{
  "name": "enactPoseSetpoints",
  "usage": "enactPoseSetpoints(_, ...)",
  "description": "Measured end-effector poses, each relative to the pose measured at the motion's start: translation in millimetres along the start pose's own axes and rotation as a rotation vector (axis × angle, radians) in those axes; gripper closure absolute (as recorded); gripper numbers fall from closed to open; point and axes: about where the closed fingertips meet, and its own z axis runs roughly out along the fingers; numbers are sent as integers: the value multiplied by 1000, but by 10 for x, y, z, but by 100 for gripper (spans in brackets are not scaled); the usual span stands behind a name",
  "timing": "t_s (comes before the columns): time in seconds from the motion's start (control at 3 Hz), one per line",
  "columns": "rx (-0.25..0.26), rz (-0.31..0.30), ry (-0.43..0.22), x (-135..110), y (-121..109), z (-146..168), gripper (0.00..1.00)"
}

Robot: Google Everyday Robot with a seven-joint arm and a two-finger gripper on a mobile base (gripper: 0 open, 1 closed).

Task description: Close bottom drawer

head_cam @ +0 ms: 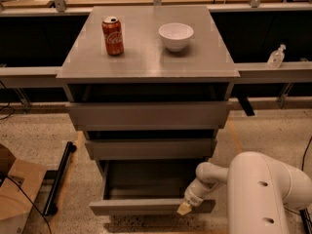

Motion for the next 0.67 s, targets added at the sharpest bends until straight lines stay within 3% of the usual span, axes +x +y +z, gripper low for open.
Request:
enactPoseSetpoints(0.33, 0, 0, 0, 0, 0, 0, 100)
enactPoseSetpoints(0.67, 31, -22, -35, -136, -228, 11, 100)
